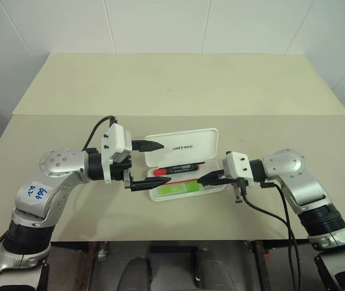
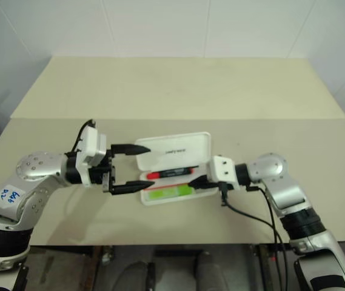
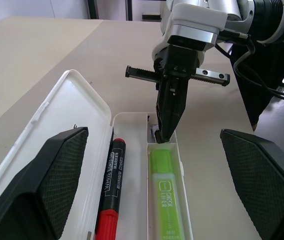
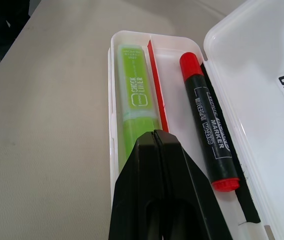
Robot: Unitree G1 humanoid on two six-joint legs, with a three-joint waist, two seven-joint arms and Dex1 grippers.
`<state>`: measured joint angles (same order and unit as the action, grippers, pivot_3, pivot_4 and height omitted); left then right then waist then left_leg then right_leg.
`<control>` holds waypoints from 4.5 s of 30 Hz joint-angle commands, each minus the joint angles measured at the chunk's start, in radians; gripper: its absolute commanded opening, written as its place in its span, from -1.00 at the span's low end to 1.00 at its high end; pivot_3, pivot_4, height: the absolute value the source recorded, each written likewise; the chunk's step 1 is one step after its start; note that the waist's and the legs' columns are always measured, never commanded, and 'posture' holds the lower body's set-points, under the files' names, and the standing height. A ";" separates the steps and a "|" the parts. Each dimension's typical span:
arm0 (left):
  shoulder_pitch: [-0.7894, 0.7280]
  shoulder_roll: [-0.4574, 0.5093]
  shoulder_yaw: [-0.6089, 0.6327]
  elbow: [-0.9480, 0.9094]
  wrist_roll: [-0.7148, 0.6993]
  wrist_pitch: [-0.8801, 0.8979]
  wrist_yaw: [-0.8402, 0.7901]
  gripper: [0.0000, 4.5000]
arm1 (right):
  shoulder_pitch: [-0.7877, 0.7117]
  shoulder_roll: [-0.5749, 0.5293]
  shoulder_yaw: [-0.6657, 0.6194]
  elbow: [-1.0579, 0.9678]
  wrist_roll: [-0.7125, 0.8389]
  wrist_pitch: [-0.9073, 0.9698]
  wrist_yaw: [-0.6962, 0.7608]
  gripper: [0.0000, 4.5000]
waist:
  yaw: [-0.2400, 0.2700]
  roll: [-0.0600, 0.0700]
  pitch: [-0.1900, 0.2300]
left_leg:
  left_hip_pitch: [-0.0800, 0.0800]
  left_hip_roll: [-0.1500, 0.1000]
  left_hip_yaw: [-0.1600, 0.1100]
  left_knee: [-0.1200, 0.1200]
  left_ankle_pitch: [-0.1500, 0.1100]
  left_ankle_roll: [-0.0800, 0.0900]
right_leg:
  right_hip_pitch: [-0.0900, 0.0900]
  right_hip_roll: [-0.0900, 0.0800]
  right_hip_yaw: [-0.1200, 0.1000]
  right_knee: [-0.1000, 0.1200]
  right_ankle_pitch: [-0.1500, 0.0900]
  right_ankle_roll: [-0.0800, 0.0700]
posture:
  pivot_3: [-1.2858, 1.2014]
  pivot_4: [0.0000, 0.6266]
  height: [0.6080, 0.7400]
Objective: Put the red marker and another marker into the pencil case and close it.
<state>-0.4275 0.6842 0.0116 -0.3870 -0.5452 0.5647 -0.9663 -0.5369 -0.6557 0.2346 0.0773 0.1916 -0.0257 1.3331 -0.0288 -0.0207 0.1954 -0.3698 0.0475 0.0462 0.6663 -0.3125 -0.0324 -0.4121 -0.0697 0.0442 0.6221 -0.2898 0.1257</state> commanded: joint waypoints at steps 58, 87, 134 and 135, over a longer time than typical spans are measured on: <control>0.166 0.084 0.146 0.109 0.023 -0.207 -0.080 -0.53 | 0.304 -0.168 -0.391 -0.483 0.403 0.397 -0.216 1.00 | 0.001 0.000 0.000 | 0.000 0.000 -0.001 -0.002 0.000 0.000 | 0.000 -0.001 -0.001 -0.001 -0.001 -0.001 | 0.03 -0.52 1.00; -0.040 -0.079 0.009 0.342 0.160 -0.017 0.268 -0.99 | 0.281 -0.149 -0.342 -0.492 0.355 0.364 -0.252 1.00 | 0.002 -0.002 0.001 | -0.001 0.000 -0.001 -0.002 0.000 0.000 | 0.000 -0.001 -0.002 -0.001 0.000 -0.001 | 0.03 -0.52 1.00; -0.168 -0.114 -0.243 0.297 0.165 -0.007 -0.075 -0.99 | 0.390 -0.147 -0.426 -0.606 0.391 0.422 -0.370 1.00 | 0.005 -0.003 0.001 | -0.001 0.000 -0.002 -0.001 0.000 0.000 | 0.000 0.000 -0.002 -0.001 -0.001 -0.001 | 0.03 -0.52 1.00; -0.172 -0.118 -0.255 0.302 0.171 -0.004 -0.081 -0.99 | 0.407 -0.152 -0.436 -0.616 0.395 0.427 -0.370 1.00 | 0.005 -0.003 0.001 | -0.001 0.000 -0.002 -0.001 0.000 0.000 | 0.000 0.000 -0.002 -0.001 -0.001 -0.001 | 0.03 -0.52 1.00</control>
<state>-0.5858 0.5675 -0.2231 -0.0882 -0.3854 0.5689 -1.0269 -0.1420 -0.7880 -0.1573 -0.4916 0.5624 0.3952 0.9706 -0.0239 -0.0234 0.1964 -0.3709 0.0475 0.0446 0.6650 -0.3128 -0.0322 -0.4120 -0.0696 0.0425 0.6205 -0.2904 0.1248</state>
